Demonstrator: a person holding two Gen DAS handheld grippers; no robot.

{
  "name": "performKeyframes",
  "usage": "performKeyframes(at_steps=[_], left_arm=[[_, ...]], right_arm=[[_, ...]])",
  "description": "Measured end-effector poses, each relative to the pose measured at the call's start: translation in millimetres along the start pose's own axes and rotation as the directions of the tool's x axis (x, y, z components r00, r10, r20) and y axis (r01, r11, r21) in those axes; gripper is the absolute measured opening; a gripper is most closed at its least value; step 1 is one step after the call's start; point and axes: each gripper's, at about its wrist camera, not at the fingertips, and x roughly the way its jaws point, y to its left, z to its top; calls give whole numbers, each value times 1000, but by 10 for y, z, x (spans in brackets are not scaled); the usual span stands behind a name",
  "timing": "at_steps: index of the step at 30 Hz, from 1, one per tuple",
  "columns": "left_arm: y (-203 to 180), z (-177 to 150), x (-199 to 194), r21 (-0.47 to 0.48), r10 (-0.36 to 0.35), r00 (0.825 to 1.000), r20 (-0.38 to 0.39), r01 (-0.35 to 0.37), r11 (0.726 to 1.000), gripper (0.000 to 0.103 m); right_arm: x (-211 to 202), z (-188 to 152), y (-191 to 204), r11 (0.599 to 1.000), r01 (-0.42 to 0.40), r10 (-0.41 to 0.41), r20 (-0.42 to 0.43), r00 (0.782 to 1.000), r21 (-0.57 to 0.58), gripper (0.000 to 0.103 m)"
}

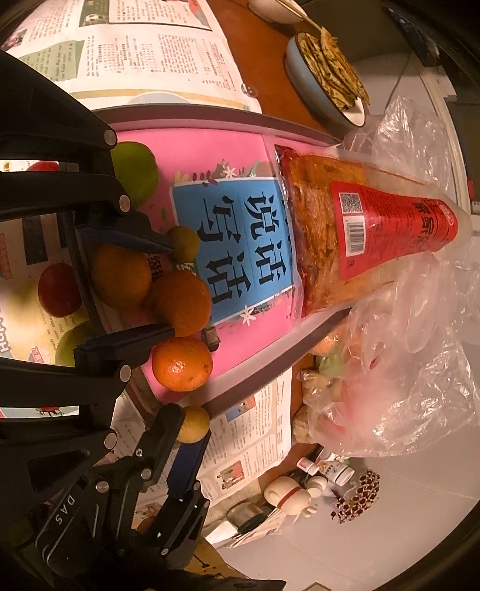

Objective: Organize fruits
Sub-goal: 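Carry the brown fruit with the left tool while the right tool carries the yellow fruit onto the pink box, then lower and open the left tool on the box while the right tool releases the yellow fruit there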

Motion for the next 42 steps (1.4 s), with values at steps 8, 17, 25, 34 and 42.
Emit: performKeyframes(at_steps=[8, 17, 25, 34, 42], left_arm=[[-31, 20, 19, 6, -1, 1000, 0, 1, 1000, 41], [-54, 10, 11, 10, 15, 1000, 4, -15, 1000, 41], [-50, -5, 2, 7, 18, 1000, 4, -18, 1000, 41], [-50, -14, -1, 5, 22, 1000, 7, -22, 1000, 41], [-54, -29, -5, 9, 27, 1000, 12, -27, 1000, 41]], right_arm=[[17, -3, -1, 1000, 0, 0, 1, 1000, -4, 25], [-1, -33, -36, 1000, -1, 1, 12, 1000, 8, 25], [5, -44, -37, 1000, -6, 6, 10, 1000, 2, 25], [6, -64, -10, 1000, -9, 9, 7, 1000, 2, 25], [18, -45, -11, 1000, -4, 4, 12, 1000, 6, 25]])
